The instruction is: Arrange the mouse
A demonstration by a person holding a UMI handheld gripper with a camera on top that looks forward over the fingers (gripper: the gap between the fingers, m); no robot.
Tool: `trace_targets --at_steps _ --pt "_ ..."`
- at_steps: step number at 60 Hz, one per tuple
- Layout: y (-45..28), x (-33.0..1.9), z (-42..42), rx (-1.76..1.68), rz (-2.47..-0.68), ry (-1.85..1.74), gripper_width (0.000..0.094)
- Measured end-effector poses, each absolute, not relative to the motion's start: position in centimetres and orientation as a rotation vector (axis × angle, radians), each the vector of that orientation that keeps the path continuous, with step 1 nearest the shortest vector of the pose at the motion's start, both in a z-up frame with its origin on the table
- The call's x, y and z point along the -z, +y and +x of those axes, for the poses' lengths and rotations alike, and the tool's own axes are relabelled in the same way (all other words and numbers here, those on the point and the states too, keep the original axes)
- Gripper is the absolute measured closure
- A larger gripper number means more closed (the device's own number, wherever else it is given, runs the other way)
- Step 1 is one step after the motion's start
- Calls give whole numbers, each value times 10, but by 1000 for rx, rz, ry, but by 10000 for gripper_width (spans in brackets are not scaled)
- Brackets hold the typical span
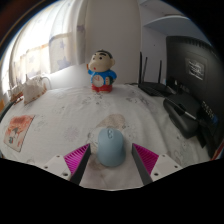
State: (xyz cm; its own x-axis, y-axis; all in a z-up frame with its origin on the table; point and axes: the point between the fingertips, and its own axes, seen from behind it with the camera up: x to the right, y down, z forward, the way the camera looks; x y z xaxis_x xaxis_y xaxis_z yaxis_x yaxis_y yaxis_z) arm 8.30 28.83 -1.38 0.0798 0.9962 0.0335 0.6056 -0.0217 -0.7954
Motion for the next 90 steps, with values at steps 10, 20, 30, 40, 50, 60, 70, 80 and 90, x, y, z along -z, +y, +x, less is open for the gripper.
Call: trace_targets --at_steps 10,20,30,40,50,60,70,80,90 --pt "290 15 61 -782 -1712 -1606 77" --pt "291 16 59 -771 -1712 -1604 172" --pt "296 7 57 -733 -1685 -1610 541" --pt "293 -37 48 -724 -1665 -1593 542" --pt "217 -117 30 -838 -1604 -1612 542" --pt "57 -160 25 -1018 -1580 -1669 541" --pt "-87 -115 34 -1017 -1544 -1752 544" --pt "-155 -21 37 -896 -1574 -1821 544" --pt "-161 12 42 -810 -1638 -1821 396"
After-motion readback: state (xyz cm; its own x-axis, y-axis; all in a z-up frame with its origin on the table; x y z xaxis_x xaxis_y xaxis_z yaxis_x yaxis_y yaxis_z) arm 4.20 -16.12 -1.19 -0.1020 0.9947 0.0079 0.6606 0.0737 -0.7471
